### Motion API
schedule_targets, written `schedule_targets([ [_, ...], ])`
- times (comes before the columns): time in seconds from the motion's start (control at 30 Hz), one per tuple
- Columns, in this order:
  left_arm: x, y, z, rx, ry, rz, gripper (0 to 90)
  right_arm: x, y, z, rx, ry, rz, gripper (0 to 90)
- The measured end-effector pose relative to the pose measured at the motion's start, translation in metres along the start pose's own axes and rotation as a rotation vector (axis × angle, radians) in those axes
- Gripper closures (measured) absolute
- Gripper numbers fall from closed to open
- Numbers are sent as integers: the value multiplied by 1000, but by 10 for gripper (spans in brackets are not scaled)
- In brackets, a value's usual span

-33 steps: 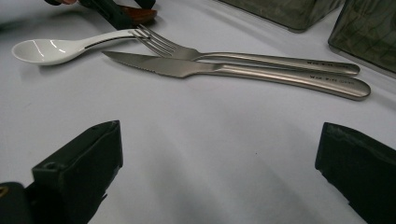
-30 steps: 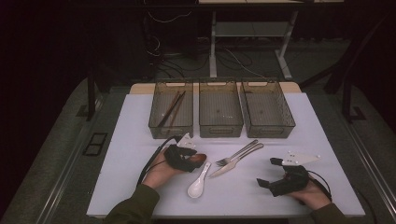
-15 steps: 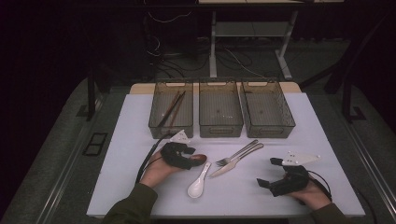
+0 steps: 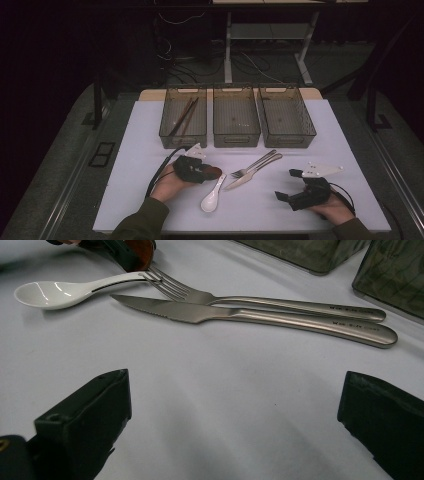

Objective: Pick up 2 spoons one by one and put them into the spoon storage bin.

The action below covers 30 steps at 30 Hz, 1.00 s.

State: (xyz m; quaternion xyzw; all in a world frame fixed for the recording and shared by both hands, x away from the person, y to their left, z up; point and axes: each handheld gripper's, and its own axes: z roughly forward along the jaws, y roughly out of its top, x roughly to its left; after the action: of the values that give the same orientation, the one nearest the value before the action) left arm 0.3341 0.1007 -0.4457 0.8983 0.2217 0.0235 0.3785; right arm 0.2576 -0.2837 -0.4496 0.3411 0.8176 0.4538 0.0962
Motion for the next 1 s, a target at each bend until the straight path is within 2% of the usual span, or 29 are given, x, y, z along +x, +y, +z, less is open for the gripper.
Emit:
schedule_targets([
  [0.4,0,-1,-9,-15,-33,31,832,0,0,0,1,3,-2,5],
  [0.8,-4,1,-11,-3,4,62,837,1,0,0,3,12,5,6],
  [1.0,-3,1,-16,-21,20,53,837,1,0,0,6,18,6,5],
])
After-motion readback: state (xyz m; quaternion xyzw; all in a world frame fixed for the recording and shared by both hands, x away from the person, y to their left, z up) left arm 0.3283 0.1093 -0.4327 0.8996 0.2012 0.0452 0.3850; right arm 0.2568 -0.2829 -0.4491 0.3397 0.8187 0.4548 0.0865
